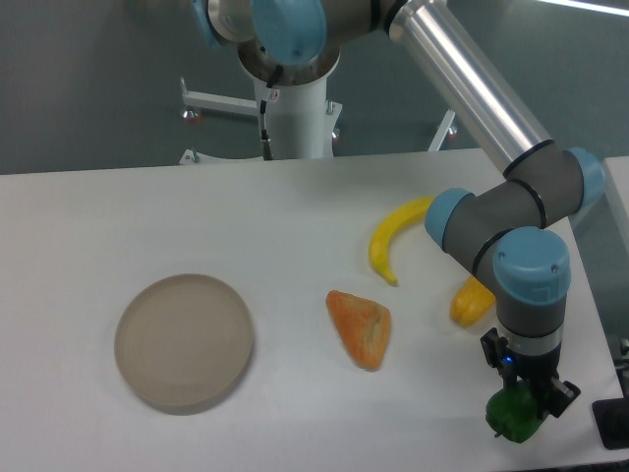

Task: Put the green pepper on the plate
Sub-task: 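Close the gripper on the green pepper and lift it off the table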

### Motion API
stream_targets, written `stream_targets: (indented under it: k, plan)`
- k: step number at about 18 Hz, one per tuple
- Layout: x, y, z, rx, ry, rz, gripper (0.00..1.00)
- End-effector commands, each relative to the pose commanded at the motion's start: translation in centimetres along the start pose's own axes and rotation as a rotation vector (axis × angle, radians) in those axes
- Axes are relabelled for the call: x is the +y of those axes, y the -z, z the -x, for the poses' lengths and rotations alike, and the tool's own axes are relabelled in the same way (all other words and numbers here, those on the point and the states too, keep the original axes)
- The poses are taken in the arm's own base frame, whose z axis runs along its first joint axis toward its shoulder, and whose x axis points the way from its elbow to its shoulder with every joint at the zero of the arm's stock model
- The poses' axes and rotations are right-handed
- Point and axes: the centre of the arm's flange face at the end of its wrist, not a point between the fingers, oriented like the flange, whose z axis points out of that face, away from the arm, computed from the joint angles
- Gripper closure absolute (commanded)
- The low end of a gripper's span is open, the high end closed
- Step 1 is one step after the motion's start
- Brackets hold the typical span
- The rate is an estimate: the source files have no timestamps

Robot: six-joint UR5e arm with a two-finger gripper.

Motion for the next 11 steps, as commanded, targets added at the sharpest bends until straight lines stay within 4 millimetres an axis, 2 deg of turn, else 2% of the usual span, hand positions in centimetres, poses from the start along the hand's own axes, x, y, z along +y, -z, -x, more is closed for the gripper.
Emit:
stream_targets:
  k: [5, 8, 11]
  plan:
    - [-0.7, 0.2, -0.4, 0.003, -0.006, -0.003, 0.66]
    - [-2.4, 0.4, -1.0, 0.005, -0.018, -0.007, 0.66]
    - [-2.8, 1.7, -1.1, -0.006, -0.013, -0.010, 0.66]
